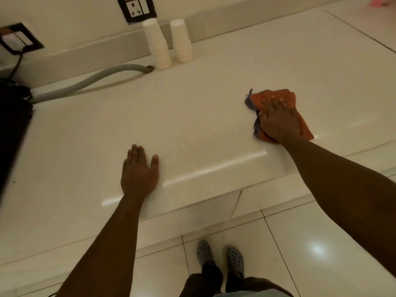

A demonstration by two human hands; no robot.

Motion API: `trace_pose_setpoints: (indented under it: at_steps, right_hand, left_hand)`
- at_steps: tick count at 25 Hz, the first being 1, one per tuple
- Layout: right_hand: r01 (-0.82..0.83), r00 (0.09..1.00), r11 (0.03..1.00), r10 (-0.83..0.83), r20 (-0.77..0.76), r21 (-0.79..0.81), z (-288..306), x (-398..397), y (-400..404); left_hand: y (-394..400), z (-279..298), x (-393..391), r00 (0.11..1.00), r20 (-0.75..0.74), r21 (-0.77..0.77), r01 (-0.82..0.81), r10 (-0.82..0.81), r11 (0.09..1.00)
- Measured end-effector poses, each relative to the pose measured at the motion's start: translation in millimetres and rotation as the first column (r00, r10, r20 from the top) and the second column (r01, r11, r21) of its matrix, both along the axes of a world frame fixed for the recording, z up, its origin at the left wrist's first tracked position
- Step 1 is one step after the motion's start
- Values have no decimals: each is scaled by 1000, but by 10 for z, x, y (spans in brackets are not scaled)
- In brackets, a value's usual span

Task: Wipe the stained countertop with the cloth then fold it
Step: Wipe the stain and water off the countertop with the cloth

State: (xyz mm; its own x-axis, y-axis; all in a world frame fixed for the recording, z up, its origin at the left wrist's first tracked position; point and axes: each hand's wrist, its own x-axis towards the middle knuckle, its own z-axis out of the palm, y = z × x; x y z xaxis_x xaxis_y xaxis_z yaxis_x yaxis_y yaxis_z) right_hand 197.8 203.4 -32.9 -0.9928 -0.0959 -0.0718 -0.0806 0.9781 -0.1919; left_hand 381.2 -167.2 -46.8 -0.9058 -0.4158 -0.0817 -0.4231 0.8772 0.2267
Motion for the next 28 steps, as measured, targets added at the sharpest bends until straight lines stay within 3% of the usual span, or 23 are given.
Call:
trace_pose_setpoints:
  at_steps: [9,16,22,25,28]
  right_hand:
    - [-186,983,983,186,12,1,1,-51,-1157]
    - [-434,901,901,433,25,17,-32,55,-2182]
    - [-604,797,795,602,39,57,-32,733,-2103]
    - [-548,836,836,547,23,37,-52,876,-1709]
    - [-360,933,932,360,15,41,-74,741,-1480]
  left_hand:
    - [-333,10,-376,993,27,18,114,-115,993]
    - [-576,-35,-644,978,14,14,210,-210,978]
    - [-636,-11,-834,973,-27,4,229,-229,973]
    - [-645,-36,-833,971,-25,-15,237,-237,971]
    - [-644,-39,-830,972,-14,-4,234,-234,972]
